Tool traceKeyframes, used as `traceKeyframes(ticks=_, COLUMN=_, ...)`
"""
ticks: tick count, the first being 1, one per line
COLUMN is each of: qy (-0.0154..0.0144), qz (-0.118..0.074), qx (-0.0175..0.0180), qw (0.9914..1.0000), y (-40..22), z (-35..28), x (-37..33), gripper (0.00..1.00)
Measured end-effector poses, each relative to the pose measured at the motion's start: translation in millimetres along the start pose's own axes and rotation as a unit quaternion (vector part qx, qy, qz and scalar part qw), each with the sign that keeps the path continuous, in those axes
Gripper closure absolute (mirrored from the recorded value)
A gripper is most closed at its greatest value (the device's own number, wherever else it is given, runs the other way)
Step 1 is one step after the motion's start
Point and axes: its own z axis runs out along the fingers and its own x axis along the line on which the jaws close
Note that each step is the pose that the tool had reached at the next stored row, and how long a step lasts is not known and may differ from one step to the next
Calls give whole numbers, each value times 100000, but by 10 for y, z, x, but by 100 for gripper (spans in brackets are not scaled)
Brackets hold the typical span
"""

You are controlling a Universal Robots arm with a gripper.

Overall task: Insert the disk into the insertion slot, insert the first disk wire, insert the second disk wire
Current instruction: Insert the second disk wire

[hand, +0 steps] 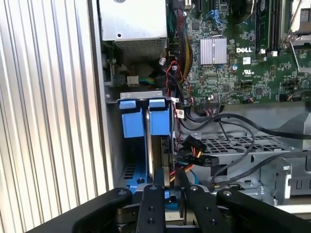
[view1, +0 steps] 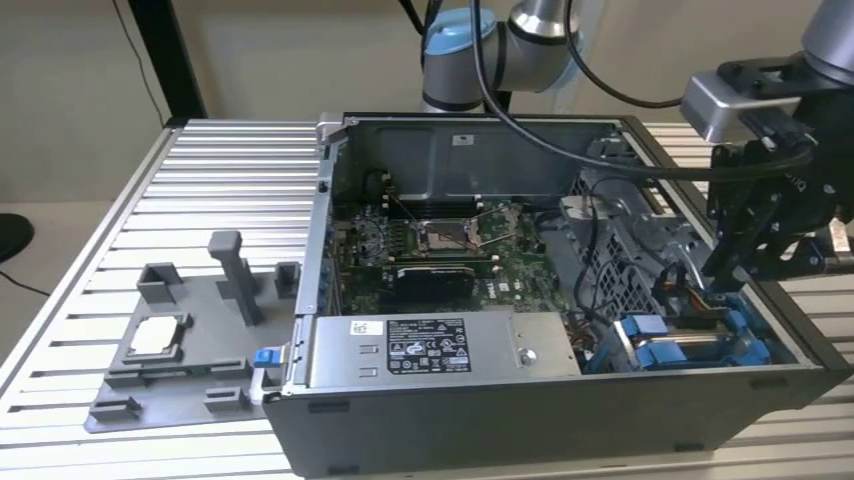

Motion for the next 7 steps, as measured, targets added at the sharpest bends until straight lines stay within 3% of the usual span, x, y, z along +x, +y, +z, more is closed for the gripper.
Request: traceKeyframes(ticks=7, qy=9, qz=4, qx=1, qw=100000, y=0, z=-2, x=0, gripper=0)
